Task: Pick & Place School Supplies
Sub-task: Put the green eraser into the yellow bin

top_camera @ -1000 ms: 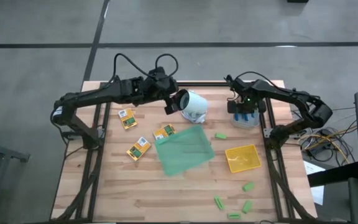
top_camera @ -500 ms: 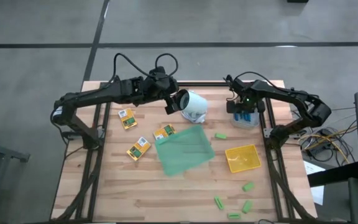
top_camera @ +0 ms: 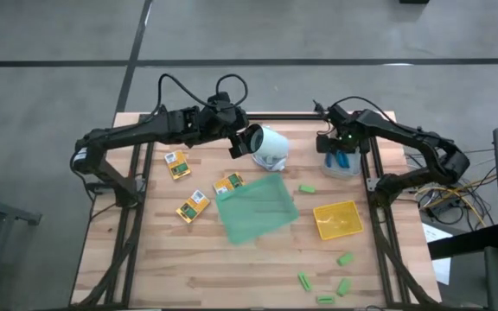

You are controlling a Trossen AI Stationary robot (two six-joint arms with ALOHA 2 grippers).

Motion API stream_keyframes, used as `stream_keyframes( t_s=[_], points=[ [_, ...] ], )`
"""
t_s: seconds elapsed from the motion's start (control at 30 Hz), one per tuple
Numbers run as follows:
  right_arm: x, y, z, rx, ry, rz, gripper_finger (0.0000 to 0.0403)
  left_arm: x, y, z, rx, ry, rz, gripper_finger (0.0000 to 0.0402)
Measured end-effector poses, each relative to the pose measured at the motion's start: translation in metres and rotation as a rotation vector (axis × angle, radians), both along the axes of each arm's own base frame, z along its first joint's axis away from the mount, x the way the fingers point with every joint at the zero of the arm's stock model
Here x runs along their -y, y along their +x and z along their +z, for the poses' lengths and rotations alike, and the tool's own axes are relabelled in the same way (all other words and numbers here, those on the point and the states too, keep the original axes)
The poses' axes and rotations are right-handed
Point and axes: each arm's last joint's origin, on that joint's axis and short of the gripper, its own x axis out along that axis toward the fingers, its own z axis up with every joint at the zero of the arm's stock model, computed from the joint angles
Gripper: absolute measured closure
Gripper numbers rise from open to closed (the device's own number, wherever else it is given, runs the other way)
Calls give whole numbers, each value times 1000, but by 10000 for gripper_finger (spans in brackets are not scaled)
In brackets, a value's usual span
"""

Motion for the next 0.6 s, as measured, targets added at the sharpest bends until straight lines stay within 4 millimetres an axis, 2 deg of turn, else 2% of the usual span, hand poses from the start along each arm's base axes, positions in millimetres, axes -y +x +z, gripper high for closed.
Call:
stream_keyframes(
  t_s=[0.2,0.43,0.6],
  points=[
    [-11,-9,43,128,-91,21,289,0,0,0,0,0,0,165],
    [-35,-23,101,306,-329,147,301,0,0,0,1,-1,-1,165],
    [-55,-27,126,457,-477,231,309,0,0,0,1,-1,0,165]
  ],
)
